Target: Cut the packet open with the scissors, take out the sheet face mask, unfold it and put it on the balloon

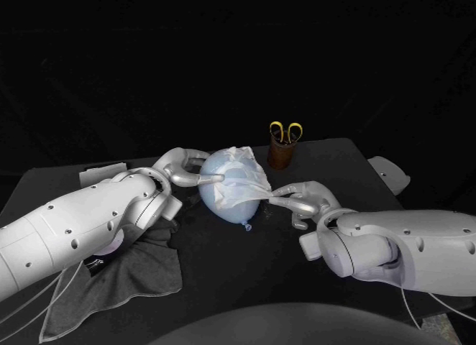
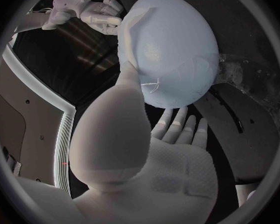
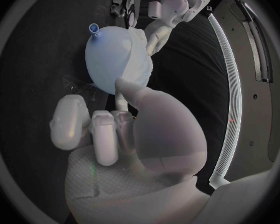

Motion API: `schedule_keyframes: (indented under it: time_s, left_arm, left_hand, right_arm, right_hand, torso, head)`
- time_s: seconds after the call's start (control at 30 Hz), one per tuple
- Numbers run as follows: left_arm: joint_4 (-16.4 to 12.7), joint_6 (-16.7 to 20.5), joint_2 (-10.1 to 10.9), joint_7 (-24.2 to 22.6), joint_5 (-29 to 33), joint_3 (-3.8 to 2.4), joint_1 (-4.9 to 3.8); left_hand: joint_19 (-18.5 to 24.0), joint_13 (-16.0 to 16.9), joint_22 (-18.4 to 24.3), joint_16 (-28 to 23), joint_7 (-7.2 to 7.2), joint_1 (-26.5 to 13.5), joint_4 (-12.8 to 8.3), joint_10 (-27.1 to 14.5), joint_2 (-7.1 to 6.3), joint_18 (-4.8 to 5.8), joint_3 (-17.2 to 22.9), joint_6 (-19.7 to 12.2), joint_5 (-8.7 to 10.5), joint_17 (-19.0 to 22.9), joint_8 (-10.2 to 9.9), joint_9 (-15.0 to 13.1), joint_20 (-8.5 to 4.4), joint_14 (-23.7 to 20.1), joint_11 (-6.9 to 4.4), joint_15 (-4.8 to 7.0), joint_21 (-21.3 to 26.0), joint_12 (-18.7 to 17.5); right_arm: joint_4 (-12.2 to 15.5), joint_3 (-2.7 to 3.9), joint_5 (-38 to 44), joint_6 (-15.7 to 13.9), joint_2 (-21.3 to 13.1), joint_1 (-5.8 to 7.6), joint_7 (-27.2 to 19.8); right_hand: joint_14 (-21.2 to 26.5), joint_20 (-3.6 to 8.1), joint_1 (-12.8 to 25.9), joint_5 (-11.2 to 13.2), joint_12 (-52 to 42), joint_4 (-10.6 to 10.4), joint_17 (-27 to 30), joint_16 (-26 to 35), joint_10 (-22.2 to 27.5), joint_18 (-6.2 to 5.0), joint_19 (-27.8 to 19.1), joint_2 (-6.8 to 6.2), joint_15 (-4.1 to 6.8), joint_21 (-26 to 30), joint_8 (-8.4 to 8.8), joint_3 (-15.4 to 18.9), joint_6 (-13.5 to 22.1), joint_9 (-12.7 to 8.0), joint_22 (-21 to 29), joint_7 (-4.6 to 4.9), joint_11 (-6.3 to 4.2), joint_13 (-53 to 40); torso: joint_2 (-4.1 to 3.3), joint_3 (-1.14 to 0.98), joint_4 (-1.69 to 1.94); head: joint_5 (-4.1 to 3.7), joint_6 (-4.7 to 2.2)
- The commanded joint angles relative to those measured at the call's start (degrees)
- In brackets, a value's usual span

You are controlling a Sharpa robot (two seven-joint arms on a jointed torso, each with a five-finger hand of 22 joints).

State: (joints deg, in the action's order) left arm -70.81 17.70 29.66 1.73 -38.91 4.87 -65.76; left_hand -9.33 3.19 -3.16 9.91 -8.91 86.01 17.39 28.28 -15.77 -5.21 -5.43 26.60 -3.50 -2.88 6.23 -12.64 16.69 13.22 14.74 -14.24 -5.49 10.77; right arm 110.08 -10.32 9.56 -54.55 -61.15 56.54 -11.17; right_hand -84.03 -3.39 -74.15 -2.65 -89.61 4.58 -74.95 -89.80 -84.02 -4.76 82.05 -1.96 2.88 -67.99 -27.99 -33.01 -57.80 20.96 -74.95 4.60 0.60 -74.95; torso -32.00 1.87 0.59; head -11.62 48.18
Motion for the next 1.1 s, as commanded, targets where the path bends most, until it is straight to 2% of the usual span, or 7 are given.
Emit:
schedule_keyframes:
  time_s: [0.03,0.27,0.67,0.87,0.97,1.0,1.1]
  left_arm:
    - [0.12,-0.65,-0.15,0.25,-0.05,0.06,0.04]
    - [0.15,-0.64,-0.1,0.29,-0.05,0.07,0.04]
    - [0.22,-0.71,-0.27,0.24,-0.05,0.09,0.04]
    - [0.2,-0.76,-0.34,0.16,-0.05,0.11,0.04]
    - [0.15,-0.89,-0.32,0.0,0.04,0.12,0.04]
    - [0.11,-0.95,-0.29,-0.11,0.12,0.13,0.04]
    - [-0.07,-1.05,-0.14,-0.61,0.32,0.13,0.05]
  left_hand:
    - [-0.29,0.05,0.08,-0.19,-7.76,0.46,-0.07,0.16,0.17,-0.96,0.13,-0.13,0.21,0.02,0.32,0.07,0.07,0.36,0.03,0.05,0.12,-0.23]
    - [-0.29,0.05,0.08,-0.19,-7.76,0.46,-0.07,0.16,0.17,-0.96,0.13,-0.13,0.21,0.02,0.32,0.07,0.07,0.36,0.03,0.05,0.12,-0.23]
    - [-0.29,0.05,0.08,-0.19,-7.76,0.46,-0.07,0.16,0.17,-0.96,0.13,-0.13,0.21,0.02,0.32,0.07,0.07,0.36,0.03,0.05,0.12,-0.23]
    - [-0.25,0.04,0.12,-0.45,-7.74,0.5,-0.07,0.11,0.11,-0.98,0.02,-0.18,0.21,0.05,0.32,0.13,0.07,0.29,0.01,0.06,0.15,-0.48]
    - [-0.25,0.04,0.12,-0.45,-7.74,0.5,-0.07,0.11,0.11,-0.98,0.02,-0.18,0.21,0.05,0.32,0.13,0.07,0.29,0.01,0.06,0.15,-0.48]
    - [-0.2,0.03,0.14,-0.49,-7.71,0.47,-0.07,0.07,0.07,-0.98,-0.08,-0.24,0.21,0.06,0.31,0.16,0.07,0.27,-0.04,0.08,0.18,-0.53]
    - [-0.08,0.03,0.19,-0.64,-7.6,0.4,-0.05,0.07,-0.11,-0.97,-0.48,-0.42,0.19,0.09,0.26,0.24,0.08,0.2,-0.16,0.07,0.26,-0.62]
  right_arm:
    - [0.18,0.01,3.49,0.47,-0.39,-0.02,2.36]
    - [0.06,0.01,5.03,0.49,-1.24,-0.01,3.37]
    - [-0.72,0.0,17.82,9.99,-1.56,0.05,21.1]
    - [-1.61,-0.01,21.23,9.94,-1.36,0.05,25.4]
    - [-2.32,-0.02,21.7,8.7,-1.21,0.06,25.55]
    - [-2.66,-0.02,21.8,8.19,-1.15,0.06,25.21]
    - [-3.57,-0.03,21.96,7.19,-1.05,0.06,23.98]
  right_hand:
    - [-5.97,0.42,0.56,-0.14,-0.39,0.15,-15.05,-0.2,-5.98,0.56,0.13,-0.02,0.33,-0.26,-0.61,-0.62,0.3,4.32,-9.44,-0.01,-0.28,-15.05]
    - [-5.97,0.44,0.82,-0.14,-0.39,0.39,-15.05,-0.2,-5.98,0.56,0.13,-0.03,0.34,-0.28,-0.87,-1.07,0.41,4.62,-9.44,-0.03,-0.3,-15.05]
    - [-5.97,0.42,2.05,-0.13,-0.39,0.81,-15.05,-0.2,-5.98,-0.09,-1.27,-0.2,0.27,3.2,-1.53,-2.2,1.2,5.62,-8.49,0.05,-0.24,-15.05]
    - [-5.97,0.38,3.0,-0.11,1.13,0.79,-15.05,-0.2,-4.81,-0.39,-1.99,-0.53,0.22,4.95,-1.64,-2.56,2.22,6.14,-7.99,0.19,-0.17,-13.66]
    - [-5.73,0.13,3.59,-0.09,6.89,1.43,-14.11,0.13,-0.53,-1.01,-3.55,-1.48,-0.12,8.78,-1.34,-1.92,4.63,6.75,-6.9,0.75,0.33,-8.6]
    - [-5.3,-0.04,4.66,0.18,9.56,0.9,-12.54,0.69,1.53,-1.39,-4.57,-2.07,-0.42,11.24,-0.42,-1.19,6.14,6.43,-6.21,1.25,0.82,-6.33]
    - [-2.07,-1.99,6.77,-0.48,27.84,0.09,-3.47,4.72,15.94,-2.99,-10.58,-5.12,-2.88,24.27,4.4,1.63,13.71,4.61,-2.11,4.72,3.75,8.52]
  torso:
    - [0.0,-0.04,0.04]
    - [-0.06,-0.03,0.04]
    - [-0.01,0.0,0.06]
    - [-0.04,0.03,0.1]
    - [-0.02,0.02,0.12]
    - [-0.01,0.03,0.12]
    - [-0.03,0.07,0.06]
  head:
    - [-0.05,-0.06]
    - [-0.02,0.05]
    - [0.41,0.1]
    - [0.54,0.05]
    - [0.59,0.04]
    - [0.59,0.03]
    - [0.77,-0.05]
